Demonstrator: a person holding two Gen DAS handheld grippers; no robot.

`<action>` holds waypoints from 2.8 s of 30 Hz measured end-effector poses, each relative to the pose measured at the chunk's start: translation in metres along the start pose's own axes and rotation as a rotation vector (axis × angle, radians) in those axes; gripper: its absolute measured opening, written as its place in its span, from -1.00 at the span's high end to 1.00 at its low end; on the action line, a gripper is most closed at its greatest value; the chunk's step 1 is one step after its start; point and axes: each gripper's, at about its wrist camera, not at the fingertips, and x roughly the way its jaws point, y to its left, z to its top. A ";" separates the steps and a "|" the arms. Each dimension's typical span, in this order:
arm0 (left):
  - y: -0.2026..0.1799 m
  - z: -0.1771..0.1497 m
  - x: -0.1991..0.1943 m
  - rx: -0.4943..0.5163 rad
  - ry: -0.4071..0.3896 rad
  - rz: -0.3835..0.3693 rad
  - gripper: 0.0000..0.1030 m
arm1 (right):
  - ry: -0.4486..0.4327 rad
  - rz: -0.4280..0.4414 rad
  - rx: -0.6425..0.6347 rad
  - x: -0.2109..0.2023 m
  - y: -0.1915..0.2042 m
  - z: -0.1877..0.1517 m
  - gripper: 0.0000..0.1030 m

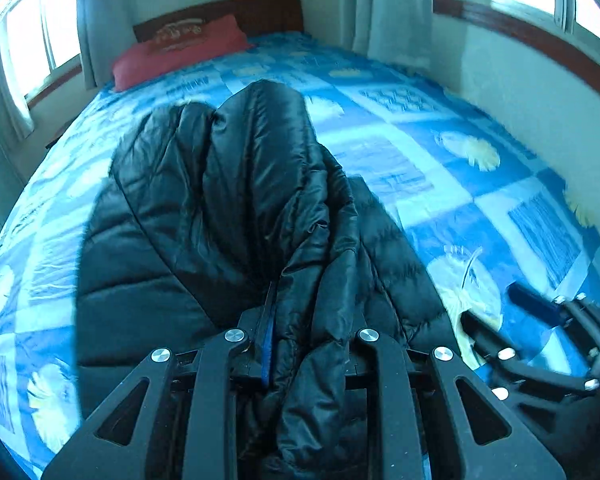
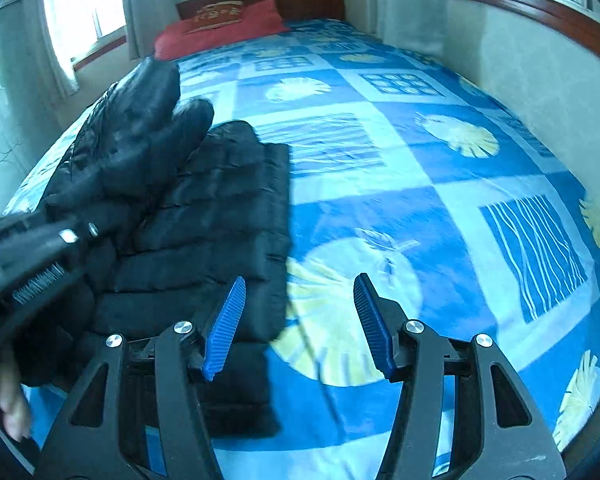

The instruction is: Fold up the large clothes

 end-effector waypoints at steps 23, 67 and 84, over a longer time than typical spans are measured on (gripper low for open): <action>-0.042 -0.008 -0.043 0.009 -0.074 -0.037 0.04 | 0.006 -0.036 0.044 -0.016 -0.029 -0.010 -0.09; 0.156 -0.079 -0.057 -0.331 -0.089 -0.069 -0.36 | 0.057 0.074 0.028 0.009 0.064 0.017 0.65; 0.116 -0.083 -0.009 -0.193 0.004 -0.006 -0.36 | 0.065 0.117 0.113 0.043 0.029 -0.010 0.38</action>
